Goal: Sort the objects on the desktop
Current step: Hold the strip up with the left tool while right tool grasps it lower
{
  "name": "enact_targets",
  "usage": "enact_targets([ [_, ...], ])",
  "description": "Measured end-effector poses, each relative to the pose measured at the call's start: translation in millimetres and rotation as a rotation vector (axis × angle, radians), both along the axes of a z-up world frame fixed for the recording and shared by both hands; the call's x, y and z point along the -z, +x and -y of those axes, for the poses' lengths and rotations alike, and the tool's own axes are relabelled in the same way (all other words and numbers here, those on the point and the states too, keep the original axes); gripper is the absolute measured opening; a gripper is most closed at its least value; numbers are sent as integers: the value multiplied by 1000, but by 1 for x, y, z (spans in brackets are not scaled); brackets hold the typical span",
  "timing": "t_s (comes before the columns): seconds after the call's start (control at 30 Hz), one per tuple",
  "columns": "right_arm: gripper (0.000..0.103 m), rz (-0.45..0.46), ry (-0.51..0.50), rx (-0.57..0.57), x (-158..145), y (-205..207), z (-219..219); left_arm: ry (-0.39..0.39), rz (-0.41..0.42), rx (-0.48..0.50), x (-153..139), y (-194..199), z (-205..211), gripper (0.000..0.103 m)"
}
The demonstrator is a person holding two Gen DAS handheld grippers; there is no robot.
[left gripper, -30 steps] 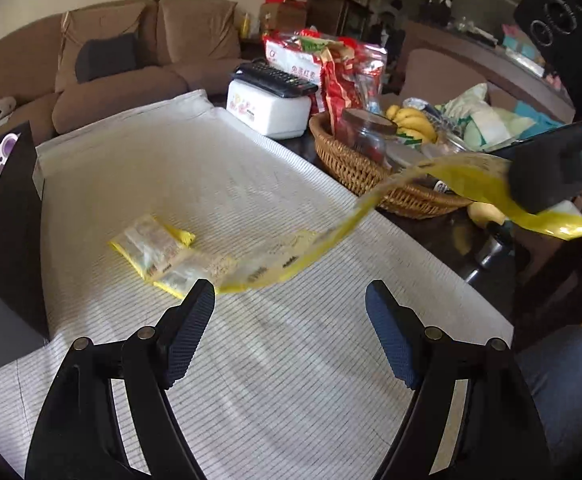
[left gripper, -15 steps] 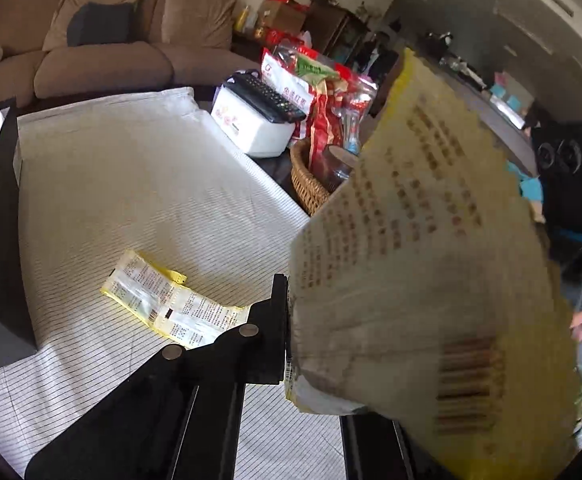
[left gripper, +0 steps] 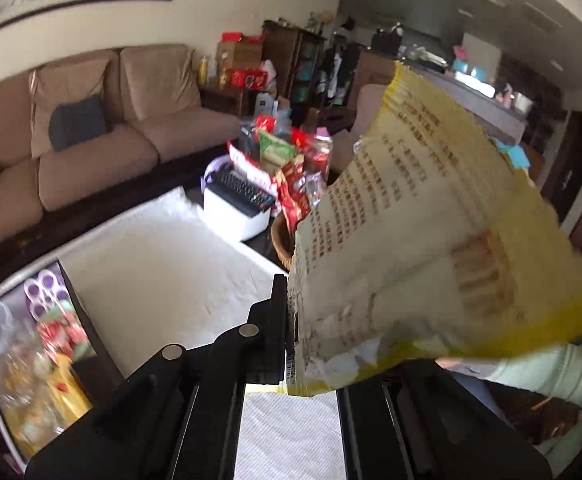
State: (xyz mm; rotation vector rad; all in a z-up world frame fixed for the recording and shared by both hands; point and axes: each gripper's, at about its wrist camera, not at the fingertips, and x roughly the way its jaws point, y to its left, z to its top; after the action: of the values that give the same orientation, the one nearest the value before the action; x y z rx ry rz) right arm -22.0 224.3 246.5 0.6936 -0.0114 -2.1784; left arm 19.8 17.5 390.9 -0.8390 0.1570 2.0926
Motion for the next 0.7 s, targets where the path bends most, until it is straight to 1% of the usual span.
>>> enact_targets([
  [0.03,71,-19,-13,-35,-12,0,2,-3,-11,21,-13,6,-2,3],
  [0.13,79,-93,-53,-137,-53,7,9,-5,-25,74,-43,18,-8,3],
  [0.23,79,-107,-106,-274,-85,10,16,30,-14,115,-63,24,-7,3],
  [0.27,68,-101,-112,-324,-92,10,21,40,-19,124,-68,25,-7,3],
  [0.3,50,-103,-114,-363,-97,11,26,45,-18,123,-70,23,-7,4],
  [0.33,18,-102,-113,-384,-100,12,30,41,-11,114,-68,20,-9,4],
  [0.37,16,-95,-109,-382,-102,10,34,42,-2,100,-66,15,-9,4],
  [0.47,16,-92,-97,-364,-95,2,41,95,62,63,-56,-12,0,4],
  [0.57,16,-76,-88,-297,-89,-27,42,112,99,18,-48,-46,6,4],
  [0.63,16,-77,-87,-260,-95,-51,41,122,99,3,-52,-67,9,4],
  [0.7,16,-107,-84,-242,-112,-76,45,132,74,-8,-66,-84,10,4],
])
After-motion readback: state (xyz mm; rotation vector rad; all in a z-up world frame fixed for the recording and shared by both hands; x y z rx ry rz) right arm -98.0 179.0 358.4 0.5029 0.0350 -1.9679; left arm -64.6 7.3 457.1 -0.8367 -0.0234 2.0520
